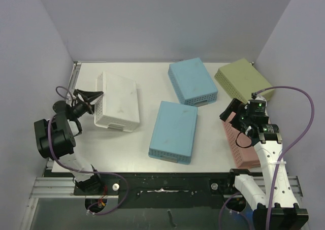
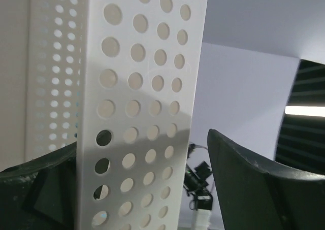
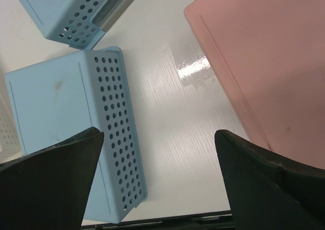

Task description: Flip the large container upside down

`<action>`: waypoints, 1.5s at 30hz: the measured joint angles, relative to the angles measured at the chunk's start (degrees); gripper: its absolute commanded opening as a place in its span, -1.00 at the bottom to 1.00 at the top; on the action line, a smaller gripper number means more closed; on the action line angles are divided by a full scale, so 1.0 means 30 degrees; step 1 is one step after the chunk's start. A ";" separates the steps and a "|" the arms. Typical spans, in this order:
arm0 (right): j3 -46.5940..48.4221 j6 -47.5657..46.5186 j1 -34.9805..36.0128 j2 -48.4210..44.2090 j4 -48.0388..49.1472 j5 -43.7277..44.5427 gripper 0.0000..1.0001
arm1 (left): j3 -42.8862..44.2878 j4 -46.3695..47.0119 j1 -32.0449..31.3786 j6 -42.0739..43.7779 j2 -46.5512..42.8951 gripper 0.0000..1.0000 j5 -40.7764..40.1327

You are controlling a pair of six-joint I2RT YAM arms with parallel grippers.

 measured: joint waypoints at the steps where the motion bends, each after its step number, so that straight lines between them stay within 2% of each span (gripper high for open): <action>1: 0.0000 0.0000 0.0000 0.0007 0.0000 0.0000 0.95 | 0.0095 -0.2317 0.0095 0.1763 -0.0816 0.51 -0.0226; 3: 0.0000 0.0000 0.0000 0.0007 0.0000 0.0000 0.95 | 0.1129 -0.8437 0.0175 0.5960 -0.2492 0.51 -0.1362; 5: 0.0000 0.0007 0.0000 0.0007 0.0000 0.0000 0.95 | 0.3563 -1.5278 0.0036 1.0477 -0.3636 0.52 -0.3534; 7: -0.0029 0.0015 0.0000 0.0007 0.0015 0.0007 0.96 | 0.6062 -2.0378 -0.0291 1.4360 -0.4291 0.52 -0.5785; 10: -0.0131 0.0022 0.0000 0.0007 0.0015 0.0000 0.95 | 0.7883 -2.4990 -0.0896 1.8105 -0.4976 0.53 -0.8298; 14: -0.0160 0.0175 0.0000 0.0080 0.0029 0.0000 0.95 | 0.8801 -2.9004 -0.1836 2.1500 -0.5450 0.54 -1.2021; 18: -0.0168 0.0277 0.0000 0.0087 0.0058 0.0000 0.95 | 0.9085 -3.3077 -0.4415 2.3853 -0.5442 0.55 -1.6968; 23: -0.0204 0.0299 0.0015 0.0240 0.0189 0.0000 0.95 | 1.1278 -3.6151 -0.8291 2.5624 -0.5457 0.56 -2.1835; 28: 0.0015 0.0211 0.0015 0.0495 0.0138 0.0219 0.95 | 1.4375 -3.7864 -1.1453 2.6840 -0.5574 0.56 -2.5922; 33: 0.3096 -0.0736 0.0015 0.2251 -0.0663 0.1355 0.95 | 1.6320 -3.8811 -1.4549 2.6913 -0.5836 0.57 -2.8443; 40: 0.8888 -0.2047 0.0124 0.4087 -0.1049 0.2922 0.95 | 1.6436 -3.9488 -1.8076 2.6010 -0.6696 0.57 -3.0928; 45: 1.0513 -0.2718 0.0146 0.3883 -0.0794 0.3235 0.95 | 1.4353 -3.7980 -1.8557 2.5747 -0.9981 0.57 -3.0949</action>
